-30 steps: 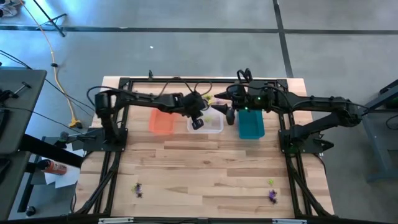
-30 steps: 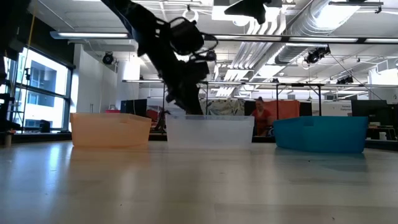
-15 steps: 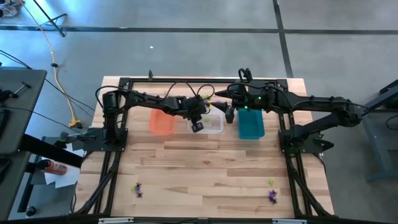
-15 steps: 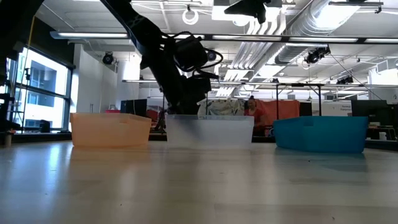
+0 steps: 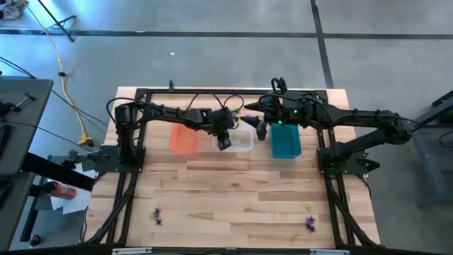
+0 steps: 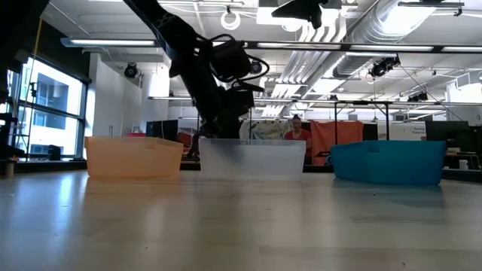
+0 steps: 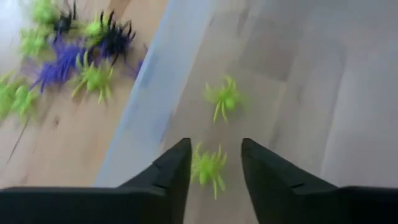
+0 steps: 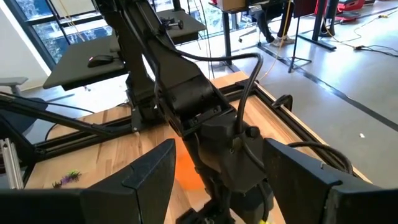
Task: Sort Halloween decoration
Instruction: Put the green spider toy into the transparent bin
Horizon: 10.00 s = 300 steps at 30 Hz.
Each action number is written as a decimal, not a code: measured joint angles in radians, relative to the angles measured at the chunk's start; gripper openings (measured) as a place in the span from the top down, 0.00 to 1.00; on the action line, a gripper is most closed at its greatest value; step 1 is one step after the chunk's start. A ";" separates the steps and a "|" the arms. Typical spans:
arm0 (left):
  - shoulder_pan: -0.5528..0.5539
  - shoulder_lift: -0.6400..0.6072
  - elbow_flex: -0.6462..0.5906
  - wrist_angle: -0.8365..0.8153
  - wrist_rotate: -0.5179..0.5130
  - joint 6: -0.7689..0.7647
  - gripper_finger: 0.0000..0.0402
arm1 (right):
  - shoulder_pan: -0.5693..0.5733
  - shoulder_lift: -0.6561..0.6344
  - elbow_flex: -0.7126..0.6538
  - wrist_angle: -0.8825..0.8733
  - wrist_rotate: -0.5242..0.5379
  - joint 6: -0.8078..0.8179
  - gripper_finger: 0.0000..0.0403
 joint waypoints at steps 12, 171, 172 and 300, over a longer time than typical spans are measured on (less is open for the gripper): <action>0.060 -0.298 0.074 -0.134 0.052 -0.083 0.57 | -0.042 -0.083 0.001 -0.016 0.001 0.122 0.41; 0.058 -1.023 -0.542 0.559 0.157 -0.033 0.61 | -0.176 0.678 0.239 -0.492 -0.264 -0.235 1.00; 0.058 -1.023 -0.542 0.555 0.157 -0.033 0.61 | -0.176 0.693 0.241 -0.495 -0.260 -0.228 1.00; 0.059 -1.023 -0.542 0.538 0.083 -0.033 0.61 | 0.569 -0.151 -0.444 -0.443 -0.249 0.877 1.00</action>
